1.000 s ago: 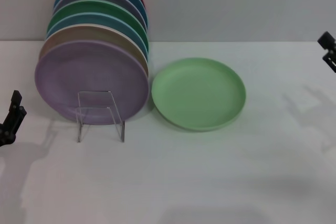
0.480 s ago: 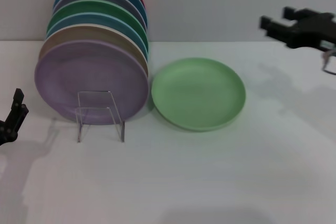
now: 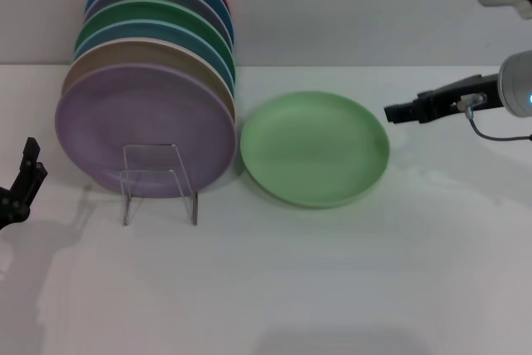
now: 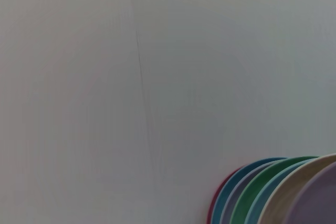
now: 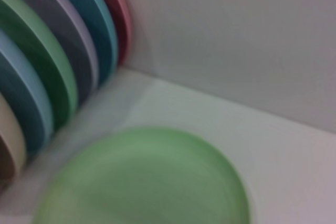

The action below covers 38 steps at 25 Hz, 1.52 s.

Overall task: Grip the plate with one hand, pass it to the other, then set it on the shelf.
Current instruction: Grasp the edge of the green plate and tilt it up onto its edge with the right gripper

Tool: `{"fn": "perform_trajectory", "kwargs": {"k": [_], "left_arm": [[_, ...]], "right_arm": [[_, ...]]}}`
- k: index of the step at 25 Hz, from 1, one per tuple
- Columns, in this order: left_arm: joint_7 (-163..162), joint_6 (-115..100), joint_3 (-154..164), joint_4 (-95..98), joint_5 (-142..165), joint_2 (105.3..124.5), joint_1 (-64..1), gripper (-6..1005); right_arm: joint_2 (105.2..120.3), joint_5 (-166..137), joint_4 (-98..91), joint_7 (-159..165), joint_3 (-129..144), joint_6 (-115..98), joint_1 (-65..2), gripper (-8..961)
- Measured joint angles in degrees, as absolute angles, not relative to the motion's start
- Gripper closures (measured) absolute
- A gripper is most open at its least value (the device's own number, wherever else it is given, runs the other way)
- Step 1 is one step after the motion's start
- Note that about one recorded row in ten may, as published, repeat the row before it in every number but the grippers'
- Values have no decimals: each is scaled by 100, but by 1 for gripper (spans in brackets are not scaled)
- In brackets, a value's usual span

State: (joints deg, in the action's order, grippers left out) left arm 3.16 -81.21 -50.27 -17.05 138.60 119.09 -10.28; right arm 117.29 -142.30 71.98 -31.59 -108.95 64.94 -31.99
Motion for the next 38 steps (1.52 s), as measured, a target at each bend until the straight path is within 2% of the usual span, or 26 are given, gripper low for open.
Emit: {"fn": "perform_trajectory", "kwargs": {"k": [12,19,38], "left_arm": [[232,-8121,-5028,-1697,13892,11908,-1072,159],[228,-8121,-5020,-1703,13904,11909,-1090,160],[228,-8121,-4925,-1701,13904,11909,-1099,161]], "right_arm": [[11628,-14733,6183,-3008,-10950,6498,-3777,330],[11640,-14942,5507,-2999,-10907,6253,-4118,331],[11681,-14947,4675,-2870,-10472,5599,-4492,335]]}}
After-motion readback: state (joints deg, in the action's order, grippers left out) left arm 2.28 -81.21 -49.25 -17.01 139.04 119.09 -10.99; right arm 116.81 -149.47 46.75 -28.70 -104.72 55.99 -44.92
